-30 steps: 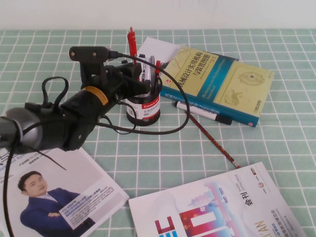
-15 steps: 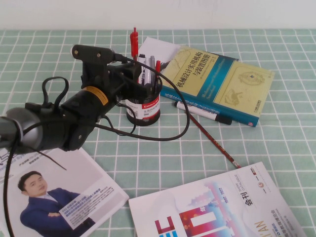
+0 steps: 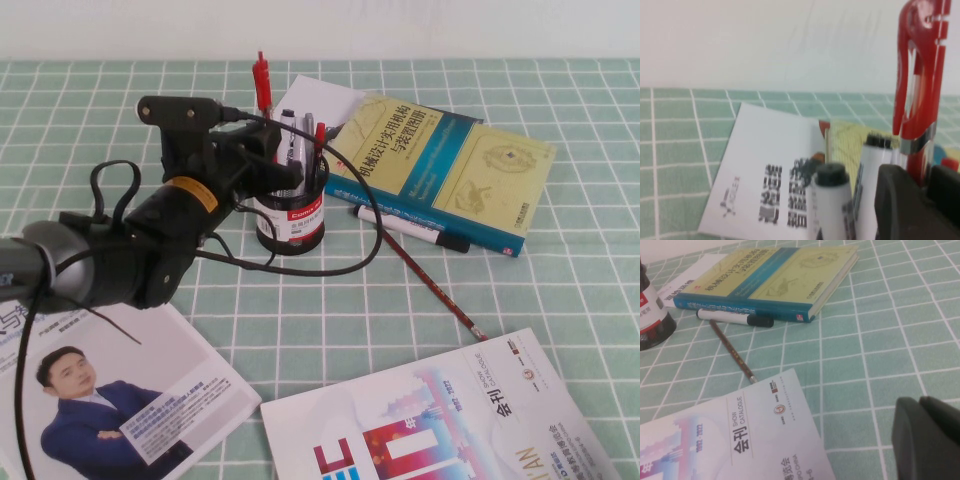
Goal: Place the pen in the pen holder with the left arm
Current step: Place the pen onto the pen holder
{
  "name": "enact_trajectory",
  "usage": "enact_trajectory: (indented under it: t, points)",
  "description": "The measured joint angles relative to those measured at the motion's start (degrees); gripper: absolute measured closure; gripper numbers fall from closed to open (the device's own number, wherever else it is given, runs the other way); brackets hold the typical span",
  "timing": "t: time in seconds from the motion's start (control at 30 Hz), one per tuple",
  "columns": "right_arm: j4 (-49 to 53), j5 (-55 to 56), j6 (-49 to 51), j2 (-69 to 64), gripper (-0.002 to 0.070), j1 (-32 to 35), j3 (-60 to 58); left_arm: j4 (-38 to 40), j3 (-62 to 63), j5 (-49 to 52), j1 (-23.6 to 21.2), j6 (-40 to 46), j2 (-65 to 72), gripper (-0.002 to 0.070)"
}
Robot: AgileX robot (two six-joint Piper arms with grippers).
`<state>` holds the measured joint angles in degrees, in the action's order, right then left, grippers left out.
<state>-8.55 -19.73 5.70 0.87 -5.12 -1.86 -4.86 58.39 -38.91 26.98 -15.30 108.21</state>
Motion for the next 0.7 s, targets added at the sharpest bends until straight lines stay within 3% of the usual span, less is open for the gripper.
enact_trajectory:
  t: [0.47,0.7]
  points:
    - [0.0,0.0,0.0,0.0,0.0696,0.0,0.0,0.9,0.0,4.1,0.0,1.0,-0.1,0.0596]
    - [0.0,0.0,0.0,0.0,0.0696,0.0,0.0,1.0,0.0,4.9,0.0,1.6,-0.1,0.0428]
